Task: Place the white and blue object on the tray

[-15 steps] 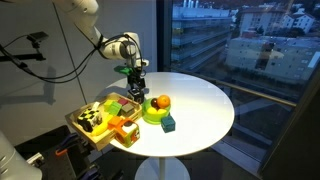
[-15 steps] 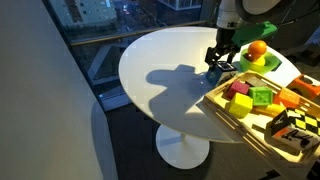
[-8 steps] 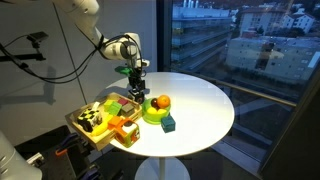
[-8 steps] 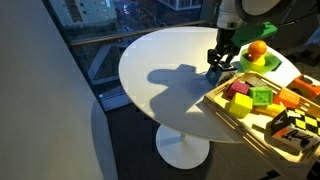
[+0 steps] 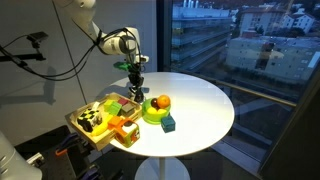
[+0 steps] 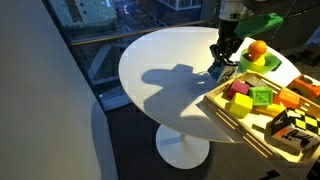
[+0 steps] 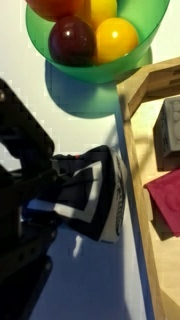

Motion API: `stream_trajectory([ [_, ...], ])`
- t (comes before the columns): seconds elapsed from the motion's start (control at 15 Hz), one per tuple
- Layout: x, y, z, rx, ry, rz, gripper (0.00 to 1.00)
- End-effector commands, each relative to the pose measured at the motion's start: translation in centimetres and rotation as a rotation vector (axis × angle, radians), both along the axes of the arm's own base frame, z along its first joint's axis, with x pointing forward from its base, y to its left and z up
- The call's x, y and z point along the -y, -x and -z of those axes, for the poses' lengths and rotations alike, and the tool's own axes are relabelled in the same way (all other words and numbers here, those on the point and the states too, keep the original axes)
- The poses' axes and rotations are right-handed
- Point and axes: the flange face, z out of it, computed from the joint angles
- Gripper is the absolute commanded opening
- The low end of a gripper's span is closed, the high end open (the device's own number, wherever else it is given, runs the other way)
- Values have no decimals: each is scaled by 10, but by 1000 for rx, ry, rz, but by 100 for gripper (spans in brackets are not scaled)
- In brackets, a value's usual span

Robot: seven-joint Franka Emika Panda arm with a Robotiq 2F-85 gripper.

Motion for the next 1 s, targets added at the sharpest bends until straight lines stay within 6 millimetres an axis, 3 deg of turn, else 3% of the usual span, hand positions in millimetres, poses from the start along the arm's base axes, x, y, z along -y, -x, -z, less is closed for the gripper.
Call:
stream_trajectory([
  [0.0, 0, 7, -33, 9, 6, 11, 7],
  [0.47, 8, 31, -74, 28, 9, 3, 7],
  [0.93, 41, 61, -87, 39, 22, 30, 7],
])
